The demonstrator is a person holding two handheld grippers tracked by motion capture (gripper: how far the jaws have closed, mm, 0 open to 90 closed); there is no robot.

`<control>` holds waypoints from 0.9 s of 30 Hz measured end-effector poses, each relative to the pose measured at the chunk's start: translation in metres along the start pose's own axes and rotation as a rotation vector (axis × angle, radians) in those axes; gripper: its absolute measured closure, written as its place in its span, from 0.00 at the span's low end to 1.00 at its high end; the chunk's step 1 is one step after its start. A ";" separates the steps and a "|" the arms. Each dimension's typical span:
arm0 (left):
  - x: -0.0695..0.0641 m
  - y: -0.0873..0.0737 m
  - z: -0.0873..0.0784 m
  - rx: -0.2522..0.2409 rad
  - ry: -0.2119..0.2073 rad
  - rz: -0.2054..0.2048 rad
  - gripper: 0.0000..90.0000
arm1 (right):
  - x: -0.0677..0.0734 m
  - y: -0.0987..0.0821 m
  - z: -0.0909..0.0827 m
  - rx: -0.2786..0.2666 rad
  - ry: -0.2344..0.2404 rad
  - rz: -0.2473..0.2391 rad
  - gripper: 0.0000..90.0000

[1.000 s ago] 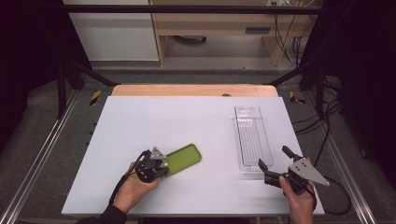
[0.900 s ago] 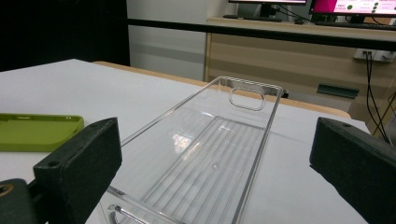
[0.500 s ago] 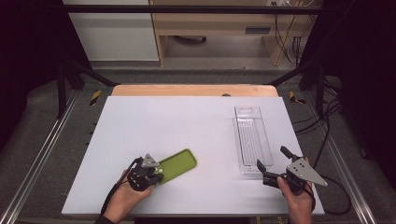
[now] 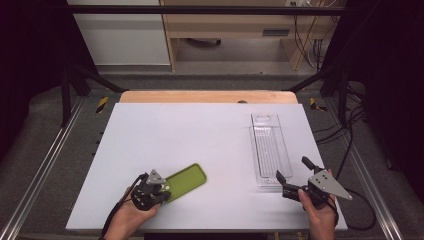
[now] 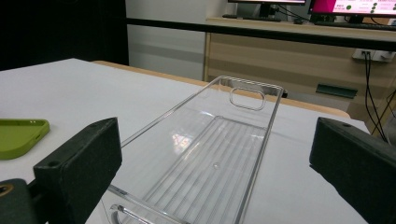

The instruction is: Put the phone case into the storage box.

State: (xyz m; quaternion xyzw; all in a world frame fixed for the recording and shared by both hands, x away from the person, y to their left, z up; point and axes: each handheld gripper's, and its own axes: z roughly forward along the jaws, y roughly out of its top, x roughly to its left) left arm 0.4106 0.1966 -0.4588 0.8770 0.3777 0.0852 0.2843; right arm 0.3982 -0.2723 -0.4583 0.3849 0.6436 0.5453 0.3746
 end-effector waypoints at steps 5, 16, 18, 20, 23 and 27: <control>-0.001 -0.002 -0.002 0.005 0.000 0.003 1.00 | 0.000 0.000 -0.001 0.003 0.000 0.001 0.03; -0.002 -0.002 -0.005 -0.033 -0.003 0.021 0.96 | 0.000 -0.001 -0.001 0.006 0.000 0.000 0.03; -0.003 0.000 -0.008 -0.058 0.003 0.033 0.84 | 0.000 -0.001 -0.001 0.006 -0.001 0.002 0.03; -0.003 0.005 -0.015 -0.121 0.022 0.054 0.79 | 0.000 -0.001 -0.001 0.006 -0.002 0.000 0.03; -0.001 0.013 -0.022 -0.203 0.057 0.072 0.56 | -0.001 -0.001 -0.001 0.007 -0.005 0.003 0.03; 0.004 0.017 -0.023 -0.250 0.073 0.093 0.28 | -0.001 -0.001 -0.001 0.005 -0.003 -0.003 0.03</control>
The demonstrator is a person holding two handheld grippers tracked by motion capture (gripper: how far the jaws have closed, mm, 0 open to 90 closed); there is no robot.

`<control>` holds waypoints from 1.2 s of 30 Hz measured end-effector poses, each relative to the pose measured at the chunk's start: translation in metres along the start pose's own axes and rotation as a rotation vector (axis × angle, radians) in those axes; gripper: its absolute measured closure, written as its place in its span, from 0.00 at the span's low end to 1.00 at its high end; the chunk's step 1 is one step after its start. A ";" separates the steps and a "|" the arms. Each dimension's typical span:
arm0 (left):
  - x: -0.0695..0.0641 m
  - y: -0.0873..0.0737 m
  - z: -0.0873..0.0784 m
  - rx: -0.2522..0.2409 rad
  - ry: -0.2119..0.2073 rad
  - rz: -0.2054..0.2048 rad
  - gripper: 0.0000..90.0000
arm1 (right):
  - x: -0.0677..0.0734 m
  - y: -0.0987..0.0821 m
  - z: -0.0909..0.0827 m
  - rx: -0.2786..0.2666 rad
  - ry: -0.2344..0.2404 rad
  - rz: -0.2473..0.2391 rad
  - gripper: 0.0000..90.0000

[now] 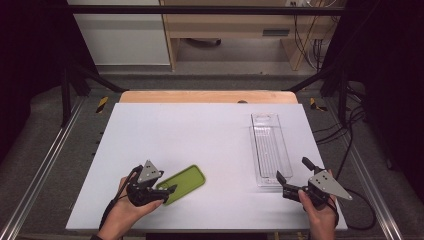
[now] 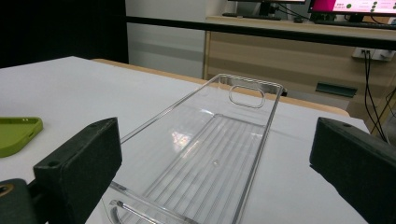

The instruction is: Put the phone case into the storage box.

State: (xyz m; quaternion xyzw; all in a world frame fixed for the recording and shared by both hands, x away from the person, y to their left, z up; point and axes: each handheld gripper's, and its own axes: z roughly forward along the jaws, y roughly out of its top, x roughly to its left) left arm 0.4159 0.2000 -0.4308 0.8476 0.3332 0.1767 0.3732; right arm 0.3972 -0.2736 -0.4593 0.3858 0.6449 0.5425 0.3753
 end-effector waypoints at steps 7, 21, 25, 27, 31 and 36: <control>0.002 -0.013 0.015 0.059 -0.018 0.027 0.07 | 0.001 0.000 0.000 -0.002 0.010 0.019 0.03; 0.005 -0.030 0.032 0.127 -0.079 0.017 0.07 | 0.000 0.000 0.000 -0.002 0.008 0.019 0.03; 0.005 -0.034 0.035 0.143 -0.082 0.021 0.07 | 0.000 0.000 0.000 -0.001 0.009 0.018 0.03; 0.006 -0.035 0.035 0.145 -0.084 0.021 0.07 | 0.000 0.000 0.000 -0.001 0.008 0.013 0.03; 0.006 -0.035 0.036 0.143 -0.085 0.016 0.10 | 0.000 0.000 0.000 -0.001 0.008 0.015 0.03; 0.006 -0.035 0.035 0.150 -0.082 0.033 0.13 | 0.000 -0.001 0.000 -0.001 0.011 0.012 0.03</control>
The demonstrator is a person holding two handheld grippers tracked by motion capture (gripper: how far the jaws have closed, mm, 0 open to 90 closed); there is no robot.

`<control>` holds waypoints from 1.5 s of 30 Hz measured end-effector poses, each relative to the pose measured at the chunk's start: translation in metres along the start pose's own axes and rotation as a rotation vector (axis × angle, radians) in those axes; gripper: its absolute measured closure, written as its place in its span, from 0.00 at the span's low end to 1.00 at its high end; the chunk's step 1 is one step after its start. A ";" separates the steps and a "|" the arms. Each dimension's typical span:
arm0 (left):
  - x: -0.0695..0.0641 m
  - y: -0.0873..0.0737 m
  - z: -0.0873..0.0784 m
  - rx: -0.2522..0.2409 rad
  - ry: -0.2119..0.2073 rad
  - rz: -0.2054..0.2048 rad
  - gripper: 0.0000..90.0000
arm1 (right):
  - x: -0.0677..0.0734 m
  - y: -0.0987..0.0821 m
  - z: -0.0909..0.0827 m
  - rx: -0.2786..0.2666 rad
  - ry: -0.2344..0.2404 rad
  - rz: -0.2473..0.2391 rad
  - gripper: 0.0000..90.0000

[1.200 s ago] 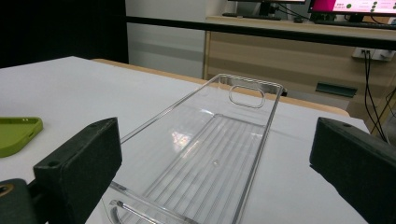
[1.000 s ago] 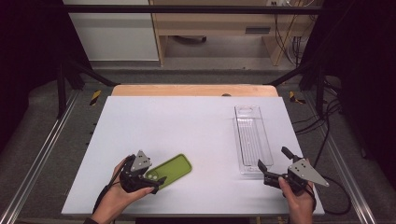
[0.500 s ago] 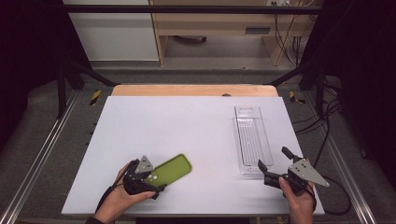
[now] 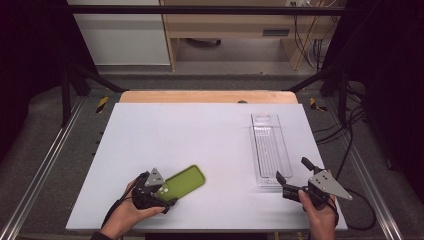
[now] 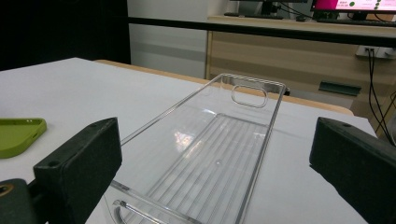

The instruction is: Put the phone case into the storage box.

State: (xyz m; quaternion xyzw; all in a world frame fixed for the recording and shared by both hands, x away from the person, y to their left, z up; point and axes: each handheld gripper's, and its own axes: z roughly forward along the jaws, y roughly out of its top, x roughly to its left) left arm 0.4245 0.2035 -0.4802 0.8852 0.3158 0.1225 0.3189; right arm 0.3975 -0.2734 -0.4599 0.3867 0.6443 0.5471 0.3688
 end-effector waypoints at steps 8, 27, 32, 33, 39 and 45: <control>-0.002 0.001 -0.002 0.002 0.002 -0.002 0.17 | 0.000 0.000 -0.001 -0.001 -0.001 0.001 0.03; 0.001 0.023 -0.023 -0.051 0.014 0.082 0.18 | -0.001 0.000 0.001 0.000 -0.004 0.008 0.03; 0.002 0.028 -0.030 -0.065 0.018 0.092 0.18 | 0.001 0.001 -0.001 -0.003 -0.001 -0.002 0.03; 0.001 0.030 -0.032 -0.068 0.018 0.094 0.18 | 0.001 0.002 -0.001 -0.005 0.001 -0.005 0.03; 0.004 0.036 -0.040 -0.078 0.022 0.123 0.18 | 0.008 0.012 0.003 0.014 0.007 -0.038 0.03; 0.010 0.044 -0.045 -0.077 0.017 0.152 0.18 | 0.023 0.035 0.014 0.060 0.062 -0.099 0.03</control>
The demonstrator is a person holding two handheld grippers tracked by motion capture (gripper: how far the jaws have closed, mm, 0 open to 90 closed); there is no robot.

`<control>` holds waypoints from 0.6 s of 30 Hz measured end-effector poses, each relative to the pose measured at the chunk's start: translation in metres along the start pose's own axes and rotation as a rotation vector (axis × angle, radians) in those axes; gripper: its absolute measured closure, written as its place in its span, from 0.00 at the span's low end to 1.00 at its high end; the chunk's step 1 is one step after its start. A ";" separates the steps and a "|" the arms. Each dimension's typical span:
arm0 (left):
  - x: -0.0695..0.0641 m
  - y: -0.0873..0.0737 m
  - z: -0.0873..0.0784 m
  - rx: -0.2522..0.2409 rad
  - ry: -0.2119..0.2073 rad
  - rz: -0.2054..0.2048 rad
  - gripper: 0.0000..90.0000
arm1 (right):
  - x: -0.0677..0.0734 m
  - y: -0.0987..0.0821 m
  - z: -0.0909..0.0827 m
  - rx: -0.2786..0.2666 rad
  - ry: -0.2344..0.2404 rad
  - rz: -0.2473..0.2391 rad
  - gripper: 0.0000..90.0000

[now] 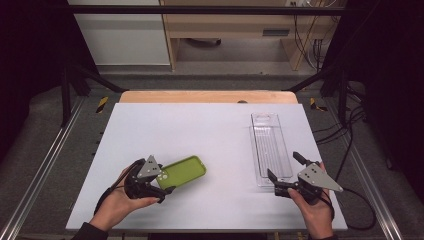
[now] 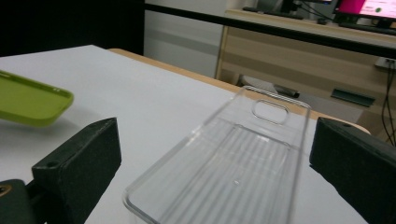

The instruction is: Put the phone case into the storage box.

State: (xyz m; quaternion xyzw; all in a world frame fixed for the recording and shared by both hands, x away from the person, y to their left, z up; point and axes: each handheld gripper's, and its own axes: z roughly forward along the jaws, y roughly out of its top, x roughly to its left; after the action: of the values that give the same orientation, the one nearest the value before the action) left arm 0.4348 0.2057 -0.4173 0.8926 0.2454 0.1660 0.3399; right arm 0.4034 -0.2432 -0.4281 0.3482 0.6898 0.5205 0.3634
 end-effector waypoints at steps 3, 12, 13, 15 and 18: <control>0.006 0.006 -0.002 -0.003 0.002 0.011 0.18 | 0.008 0.019 0.008 0.025 0.037 -0.034 0.03; 0.025 0.016 -0.005 0.007 0.006 0.025 0.18 | 0.030 0.069 0.045 0.112 0.189 -0.163 0.05; 0.025 0.016 -0.005 0.007 0.006 0.025 0.18 | 0.034 0.072 0.051 0.128 0.203 -0.174 0.05; 0.031 0.018 -0.008 0.007 0.012 0.034 0.18 | 0.040 0.077 0.062 0.156 0.237 -0.197 0.06; 0.035 0.018 -0.012 -0.002 0.015 0.031 0.18 | 0.049 0.082 0.078 0.202 0.280 -0.234 0.07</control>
State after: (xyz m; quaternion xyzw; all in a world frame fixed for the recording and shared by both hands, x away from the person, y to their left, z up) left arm 0.4642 0.2191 -0.3917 0.8947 0.2338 0.1782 0.3362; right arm 0.4552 -0.1466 -0.3700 0.2246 0.8180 0.4461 0.2854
